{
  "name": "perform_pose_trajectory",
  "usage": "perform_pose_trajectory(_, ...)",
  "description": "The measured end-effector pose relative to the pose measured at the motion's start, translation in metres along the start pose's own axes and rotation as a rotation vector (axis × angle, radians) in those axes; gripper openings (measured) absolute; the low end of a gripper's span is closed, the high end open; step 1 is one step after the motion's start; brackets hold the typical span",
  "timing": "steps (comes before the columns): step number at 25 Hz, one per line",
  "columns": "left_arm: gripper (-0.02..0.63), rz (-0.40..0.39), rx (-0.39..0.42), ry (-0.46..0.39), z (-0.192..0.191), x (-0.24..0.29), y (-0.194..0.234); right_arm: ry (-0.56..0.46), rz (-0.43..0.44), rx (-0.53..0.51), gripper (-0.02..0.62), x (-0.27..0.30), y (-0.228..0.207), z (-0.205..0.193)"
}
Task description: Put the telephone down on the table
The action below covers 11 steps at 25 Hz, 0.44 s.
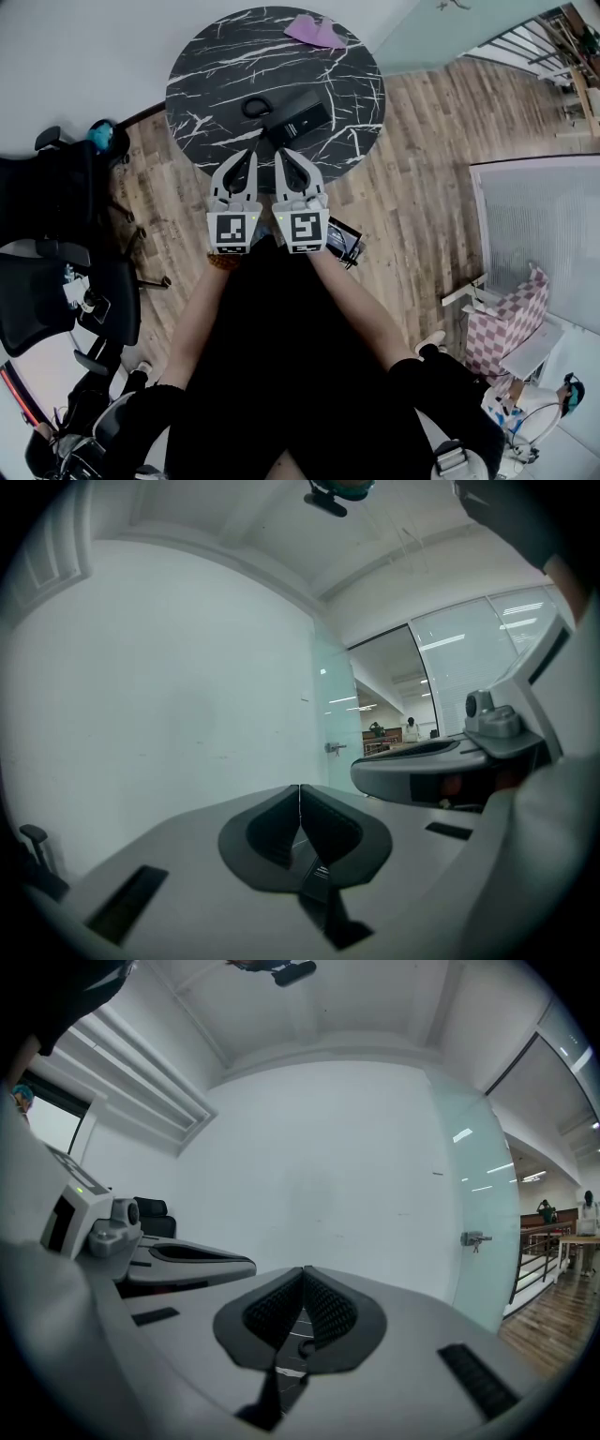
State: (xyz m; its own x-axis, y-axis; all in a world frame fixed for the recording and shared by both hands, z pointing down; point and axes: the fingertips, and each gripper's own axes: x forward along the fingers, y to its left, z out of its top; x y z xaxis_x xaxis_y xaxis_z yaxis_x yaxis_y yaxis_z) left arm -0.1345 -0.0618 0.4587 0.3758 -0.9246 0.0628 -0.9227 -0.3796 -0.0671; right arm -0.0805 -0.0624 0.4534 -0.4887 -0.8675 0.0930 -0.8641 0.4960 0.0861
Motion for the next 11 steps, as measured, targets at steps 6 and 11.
perform_pose_trajectory(6, 0.015, -0.005, -0.001, 0.012, -0.004, 0.005, 0.000, 0.025, 0.017, 0.031, 0.031, 0.003, -0.005, -0.011)
perform_pose_trajectory(11, 0.014, -0.004, -0.008, 0.029, -0.009, 0.008, 0.002, 0.037, 0.025, 0.054, 0.031, 0.007, -0.009, -0.015)
